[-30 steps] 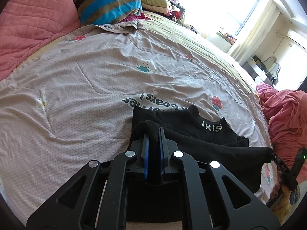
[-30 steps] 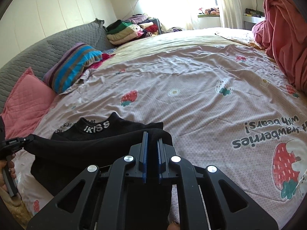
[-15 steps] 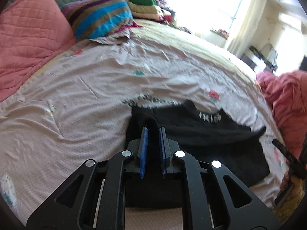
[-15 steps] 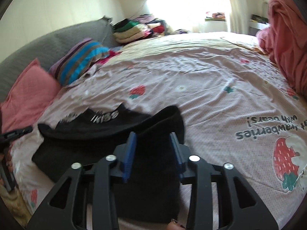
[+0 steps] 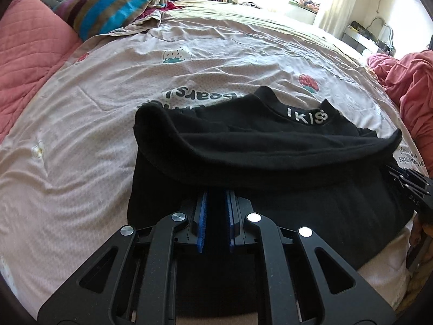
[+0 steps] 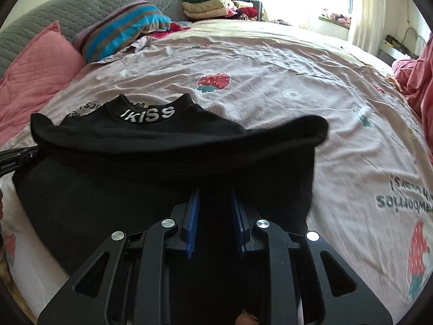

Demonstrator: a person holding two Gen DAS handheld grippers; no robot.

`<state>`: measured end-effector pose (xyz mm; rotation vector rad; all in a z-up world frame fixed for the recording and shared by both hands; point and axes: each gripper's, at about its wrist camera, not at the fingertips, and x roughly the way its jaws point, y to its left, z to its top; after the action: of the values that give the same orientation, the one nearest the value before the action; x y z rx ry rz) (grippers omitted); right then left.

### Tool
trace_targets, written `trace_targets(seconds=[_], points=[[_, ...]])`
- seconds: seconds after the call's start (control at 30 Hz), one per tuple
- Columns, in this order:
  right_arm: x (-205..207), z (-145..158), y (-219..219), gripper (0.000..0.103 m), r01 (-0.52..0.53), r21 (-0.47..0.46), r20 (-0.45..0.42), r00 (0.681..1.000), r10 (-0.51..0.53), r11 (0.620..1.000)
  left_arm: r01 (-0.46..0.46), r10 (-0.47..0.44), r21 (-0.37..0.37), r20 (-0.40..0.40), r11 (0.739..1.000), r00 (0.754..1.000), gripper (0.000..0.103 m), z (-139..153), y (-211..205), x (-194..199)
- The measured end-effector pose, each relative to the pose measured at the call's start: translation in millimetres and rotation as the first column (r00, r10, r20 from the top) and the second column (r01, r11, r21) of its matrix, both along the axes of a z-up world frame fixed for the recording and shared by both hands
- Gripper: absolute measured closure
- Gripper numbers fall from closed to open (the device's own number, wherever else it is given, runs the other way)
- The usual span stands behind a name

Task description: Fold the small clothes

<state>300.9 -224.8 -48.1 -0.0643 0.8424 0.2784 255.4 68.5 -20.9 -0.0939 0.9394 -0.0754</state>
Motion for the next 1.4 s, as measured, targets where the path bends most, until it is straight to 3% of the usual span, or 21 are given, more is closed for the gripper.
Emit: trace_targets(seconds=[0.27, 0.43, 0.53, 0.63, 0.7, 0.8, 0.87, 0.97, 1.03, 1.1, 1.13, 1.23, 1.4], points=[[35.7, -2.8, -0.6, 0.082, 0.036, 0.069, -0.028, 0.999, -0.035, 0.997, -0.034, 0.033, -0.031, -0.010, 0.999, 0.999, 0.094, -0.7, 8.2, 28.8], [46.9, -2.4, -6.1, 0.083, 0.077, 0.074, -0.009, 0.997, -0.077, 0.994, -0.067, 0.067, -0.056, 0.001, 0.996, 0.998, 0.093, 0.7, 18.0, 36.9], [50.4, -1.3, -12.9, 0.083, 0.115, 0.081, 0.002, 0.993, -0.116, 0.990, -0.098, 0.099, -0.074, 0.016, 0.992, 0.995, 0.084, 3.3, 28.2, 36.1], [50.6, 3.4, -20.0, 0.080, 0.153, 0.071, 0.030, 0.987, -0.155, 0.986, -0.126, 0.128, -0.087, 0.019, 0.988, 0.992, 0.084, 3.8, 38.9, 36.7], [50.6, 6.0, -28.6, 0.067, 0.179, 0.075, 0.038, 0.983, -0.182, 0.981, -0.144, 0.146, -0.101, 0.012, 0.984, 0.989, 0.083, 2.8, 47.2, 38.1], [53.1, 6.5, -42.5, 0.058, 0.229, 0.069, 0.037, 0.972, -0.232, 0.971, -0.157, 0.158, -0.115, 0.001, 0.981, 0.987, 0.077, 1.0, 54.8, 41.1], [56.3, 4.4, -51.3, 0.050, 0.254, 0.077, 0.015, 0.967, -0.256, 0.964, -0.167, 0.167, -0.085, -0.003, 0.982, 0.986, 0.060, -0.1, 55.8, 44.6], [62.1, -2.4, -62.7, 0.047, 0.264, 0.106, -0.035, 0.965, -0.262, 0.959, -0.172, 0.171, -0.091, -0.021, 0.981, 0.985, 0.059, -5.2, 58.8, 49.2], [63.8, -7.8, -69.1, 0.059, 0.262, 0.148, -0.065, 0.965, -0.255, 0.954, -0.164, 0.162, -0.093, -0.024, 0.982, 0.986, 0.060, -7.7, 58.4, 51.7], [62.1, -9.0, -69.8, 0.086, 0.245, 0.180, -0.069, 0.969, -0.236, 0.953, -0.150, 0.149, -0.086, -0.013, 0.985, 0.989, 0.079, -8.4, 55.7, 53.3], [60.0, -7.2, -68.7, 0.090, 0.239, 0.181, -0.056, 0.971, -0.232, 0.954, -0.147, 0.147, -0.087, -0.006, 0.985, 0.989, 0.089, -8.4, 54.9, 53.6], [51.2, 3.4, -64.7, 0.095, 0.229, 0.172, -0.008, 0.973, -0.231, 0.958, -0.139, 0.142, -0.091, 0.021, 0.986, 0.990, 0.096, -3.2, 53.7, 50.0], [41.8, 33.0, -70.4, 0.096, 0.217, 0.197, 0.077, 0.969, -0.235, 0.956, -0.111, 0.121, -0.085, 0.119, 0.990, 0.986, 0.097, 28.4, 51.4, 38.6]])
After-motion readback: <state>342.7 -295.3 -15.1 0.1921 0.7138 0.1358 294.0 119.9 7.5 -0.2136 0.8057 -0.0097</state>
